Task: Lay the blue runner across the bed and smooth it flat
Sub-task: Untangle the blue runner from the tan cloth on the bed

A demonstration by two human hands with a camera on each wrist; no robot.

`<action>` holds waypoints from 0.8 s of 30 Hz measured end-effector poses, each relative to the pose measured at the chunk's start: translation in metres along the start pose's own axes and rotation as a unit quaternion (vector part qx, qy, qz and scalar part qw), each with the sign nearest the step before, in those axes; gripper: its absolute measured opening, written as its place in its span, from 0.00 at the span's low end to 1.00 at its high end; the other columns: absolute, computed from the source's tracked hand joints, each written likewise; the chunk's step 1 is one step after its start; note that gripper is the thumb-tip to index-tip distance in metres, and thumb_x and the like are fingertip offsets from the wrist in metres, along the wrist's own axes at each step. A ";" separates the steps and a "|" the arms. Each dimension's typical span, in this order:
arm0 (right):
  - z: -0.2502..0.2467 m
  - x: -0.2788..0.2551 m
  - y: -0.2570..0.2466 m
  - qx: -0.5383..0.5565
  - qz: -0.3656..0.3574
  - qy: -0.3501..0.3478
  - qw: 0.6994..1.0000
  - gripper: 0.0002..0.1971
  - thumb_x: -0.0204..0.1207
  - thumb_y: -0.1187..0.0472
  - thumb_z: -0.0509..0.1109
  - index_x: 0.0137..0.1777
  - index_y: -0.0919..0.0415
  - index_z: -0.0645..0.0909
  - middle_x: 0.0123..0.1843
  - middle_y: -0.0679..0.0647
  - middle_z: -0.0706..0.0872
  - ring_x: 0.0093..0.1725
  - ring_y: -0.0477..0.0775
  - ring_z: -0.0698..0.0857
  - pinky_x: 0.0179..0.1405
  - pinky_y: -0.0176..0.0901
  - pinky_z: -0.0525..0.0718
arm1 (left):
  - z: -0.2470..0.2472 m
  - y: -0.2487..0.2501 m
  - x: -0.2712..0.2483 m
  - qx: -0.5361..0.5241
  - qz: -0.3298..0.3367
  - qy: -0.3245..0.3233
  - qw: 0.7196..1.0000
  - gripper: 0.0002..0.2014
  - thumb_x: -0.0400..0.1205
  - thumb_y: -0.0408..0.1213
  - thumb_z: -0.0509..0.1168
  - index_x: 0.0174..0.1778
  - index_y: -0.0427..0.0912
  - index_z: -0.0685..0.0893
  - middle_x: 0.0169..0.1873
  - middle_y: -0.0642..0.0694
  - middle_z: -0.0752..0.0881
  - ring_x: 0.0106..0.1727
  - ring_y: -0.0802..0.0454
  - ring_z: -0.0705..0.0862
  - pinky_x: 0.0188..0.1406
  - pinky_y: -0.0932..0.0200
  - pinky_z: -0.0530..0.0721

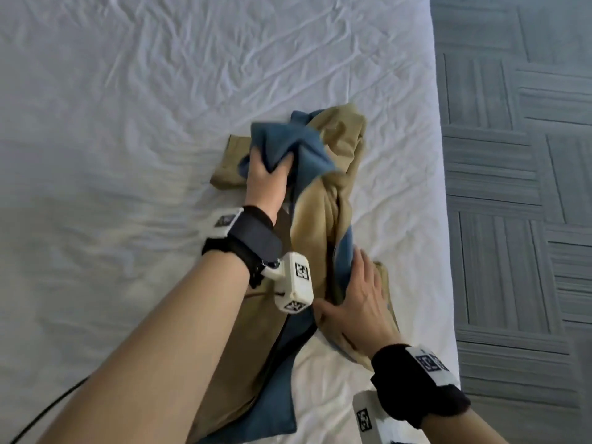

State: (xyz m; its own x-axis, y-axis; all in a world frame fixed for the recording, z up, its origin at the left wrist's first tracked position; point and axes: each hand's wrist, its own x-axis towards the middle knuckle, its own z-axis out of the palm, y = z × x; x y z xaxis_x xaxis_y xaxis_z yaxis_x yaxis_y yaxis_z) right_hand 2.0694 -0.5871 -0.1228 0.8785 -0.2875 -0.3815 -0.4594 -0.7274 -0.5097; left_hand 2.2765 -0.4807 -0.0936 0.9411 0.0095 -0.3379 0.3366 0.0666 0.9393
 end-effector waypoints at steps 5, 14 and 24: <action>-0.003 0.013 0.010 -0.001 0.015 0.096 0.995 0.47 0.67 0.56 0.71 0.82 0.57 0.48 0.84 0.58 0.55 0.83 0.62 0.52 0.81 0.60 0.57 | -0.015 -0.012 -0.011 0.115 -0.018 -0.119 0.986 0.45 0.77 0.46 0.67 0.82 0.56 0.42 0.83 0.47 0.59 0.80 0.50 0.65 0.77 0.51 0.67; 0.059 -0.029 0.026 -0.049 -0.106 -0.105 0.988 0.04 0.74 0.61 0.67 0.47 0.57 0.82 0.44 0.54 0.88 0.45 0.60 0.86 0.40 0.48 0.81 | -0.087 -0.158 -0.147 0.611 -0.210 -0.183 0.741 0.29 0.72 0.50 0.72 0.63 0.38 0.71 0.65 0.40 0.72 0.69 0.39 0.74 0.64 0.45 0.78; 0.141 -0.071 0.029 0.313 0.219 -0.253 0.889 0.35 0.72 0.60 0.75 0.76 0.65 0.62 0.61 0.62 0.86 0.61 0.58 0.84 0.58 0.46 0.82 | -0.133 -0.189 -0.194 0.560 -0.147 -0.160 0.799 0.05 0.83 0.33 0.54 0.44 0.43 0.74 0.50 0.37 0.84 0.53 0.38 0.83 0.52 0.48 0.77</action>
State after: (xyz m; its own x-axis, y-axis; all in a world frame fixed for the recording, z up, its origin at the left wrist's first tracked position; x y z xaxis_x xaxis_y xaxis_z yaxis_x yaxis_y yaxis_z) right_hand 1.9754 -0.5000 -0.2190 0.4980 -0.0250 -0.8668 -0.8653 -0.0801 -0.4948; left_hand 2.0265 -0.3626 -0.2132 0.7158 -0.1088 -0.6898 0.1937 -0.9181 0.3458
